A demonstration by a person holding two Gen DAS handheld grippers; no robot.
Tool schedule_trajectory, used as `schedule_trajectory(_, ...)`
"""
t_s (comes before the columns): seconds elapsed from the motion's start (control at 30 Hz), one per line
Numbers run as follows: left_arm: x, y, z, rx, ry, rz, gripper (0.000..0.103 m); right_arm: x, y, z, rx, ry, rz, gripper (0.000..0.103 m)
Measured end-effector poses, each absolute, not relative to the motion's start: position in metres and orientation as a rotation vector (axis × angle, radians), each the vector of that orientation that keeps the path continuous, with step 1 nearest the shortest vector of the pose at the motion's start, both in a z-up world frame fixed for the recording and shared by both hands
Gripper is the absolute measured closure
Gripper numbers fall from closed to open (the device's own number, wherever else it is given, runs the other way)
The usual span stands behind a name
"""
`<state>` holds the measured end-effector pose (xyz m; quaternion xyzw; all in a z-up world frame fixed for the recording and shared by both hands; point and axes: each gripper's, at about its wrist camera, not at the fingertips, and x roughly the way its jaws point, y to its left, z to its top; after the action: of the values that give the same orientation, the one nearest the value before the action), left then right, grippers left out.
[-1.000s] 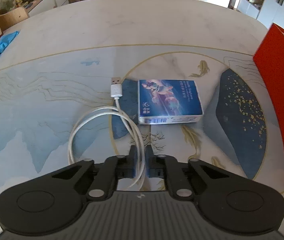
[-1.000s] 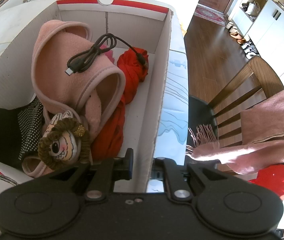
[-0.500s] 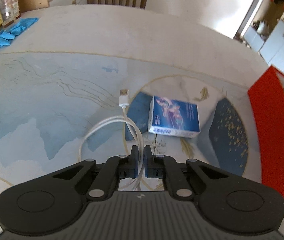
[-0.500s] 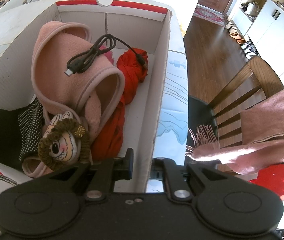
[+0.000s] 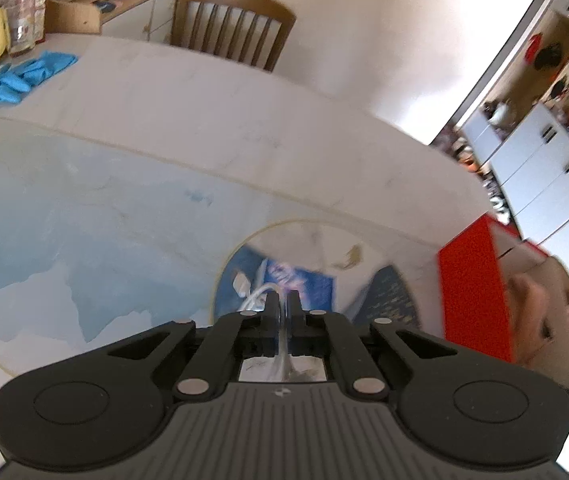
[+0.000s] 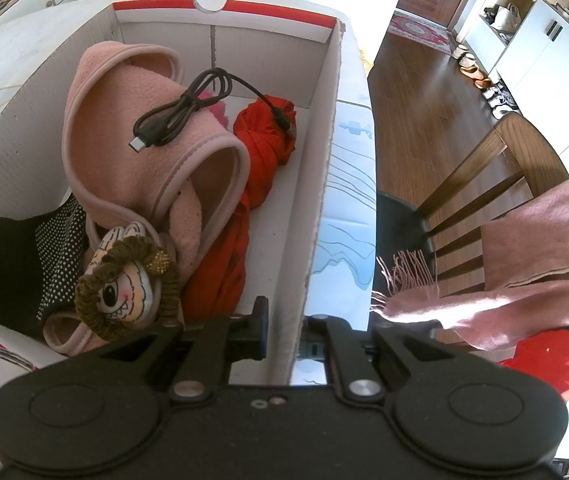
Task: Organize objects
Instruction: 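Lift the white cable and carry it into the cardboard box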
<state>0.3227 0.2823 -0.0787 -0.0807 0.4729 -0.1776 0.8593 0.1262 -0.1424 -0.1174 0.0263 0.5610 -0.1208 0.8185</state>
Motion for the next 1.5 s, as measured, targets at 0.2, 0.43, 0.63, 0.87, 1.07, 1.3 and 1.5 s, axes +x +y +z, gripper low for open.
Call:
schedule_trajectory(0.2,0.318,0.268,-0.06,-0.171,0.966,-0.438,0.101,0.126,-0.143,-0.117,0.059,1.193,-0.258,0.095)
schedule_trajectory(0.43,0.31,0.247,-0.033,-0.179,0.922,-0.527,0.101,0.126,-0.143,-0.116,0.058,1.193,-0.258,0.095)
schedule_trajectory(0.63,0.303,0.217,0.008,-0.144,0.831,-0.641,0.101,0.126,-0.143,-0.115,0.057,1.191,-0.257,0.095)
schedule_trajectory(0.87,0.305,0.161,0.039,-0.08,0.78,-0.787,0.101,0.126,-0.143,-0.116,0.055,1.19,-0.256,0.095)
schedule_trajectory(1.07,0.297,0.098,0.052,-0.007,0.759,-0.931,0.101,0.126,-0.142,-0.117,0.055,1.187,-0.255,0.095)
schedule_trajectory(1.3,0.286,0.026,0.055,0.053,0.751,-1.076,0.101,0.126,-0.141,-0.119,0.056,1.184,-0.243,0.095)
schedule_trajectory(1.5,0.279,-0.026,0.036,0.098,0.77,-1.151,0.101,0.127,-0.142,-0.121,0.057,1.184,-0.242,0.096)
